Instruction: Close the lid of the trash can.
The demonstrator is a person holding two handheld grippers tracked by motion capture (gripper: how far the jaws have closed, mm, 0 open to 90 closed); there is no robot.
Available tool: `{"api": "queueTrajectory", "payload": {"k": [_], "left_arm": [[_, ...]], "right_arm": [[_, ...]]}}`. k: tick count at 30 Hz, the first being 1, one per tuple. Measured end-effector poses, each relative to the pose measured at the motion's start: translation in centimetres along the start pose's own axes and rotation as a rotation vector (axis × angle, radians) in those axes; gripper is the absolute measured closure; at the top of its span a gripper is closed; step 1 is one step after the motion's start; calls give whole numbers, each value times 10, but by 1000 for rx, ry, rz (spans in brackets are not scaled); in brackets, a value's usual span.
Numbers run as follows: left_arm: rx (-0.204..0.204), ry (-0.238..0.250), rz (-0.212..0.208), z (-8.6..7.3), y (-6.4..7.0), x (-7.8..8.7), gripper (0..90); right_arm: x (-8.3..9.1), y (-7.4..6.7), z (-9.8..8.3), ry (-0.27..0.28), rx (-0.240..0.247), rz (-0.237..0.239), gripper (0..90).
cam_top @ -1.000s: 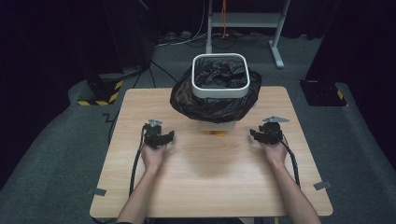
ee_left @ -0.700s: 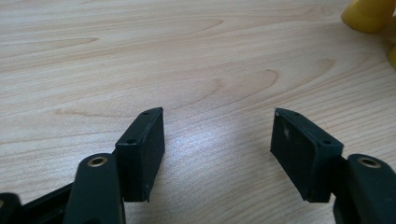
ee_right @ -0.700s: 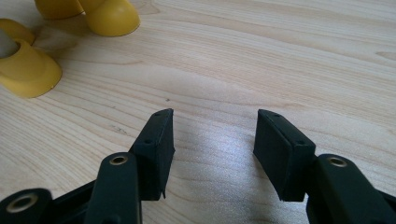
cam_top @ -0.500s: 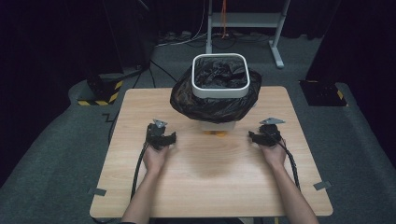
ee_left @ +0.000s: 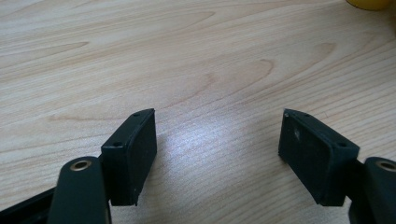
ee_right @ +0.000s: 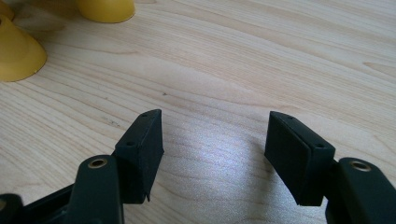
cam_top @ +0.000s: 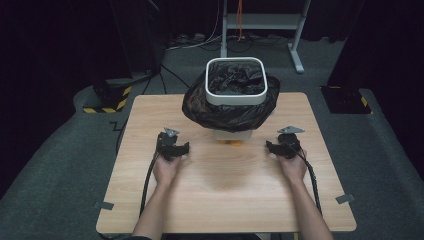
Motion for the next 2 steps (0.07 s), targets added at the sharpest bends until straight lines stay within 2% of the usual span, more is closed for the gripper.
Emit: {"api": "queueTrajectory", "payload": {"k": [2], "left_arm": [[0,0,0,0,0,0,278]], "right_arm": [[0,0,0,0,0,1,371]]}}
Point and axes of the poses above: each handheld gripper's, and its own axes: x roughly backward along the jaws, z roughly out of its top, y roughly to its right, the point moved 9 cm from there along -x, roughly forward along the jaws, and after that the axes turned 15 degrees about -y, right-handed, at the moved point
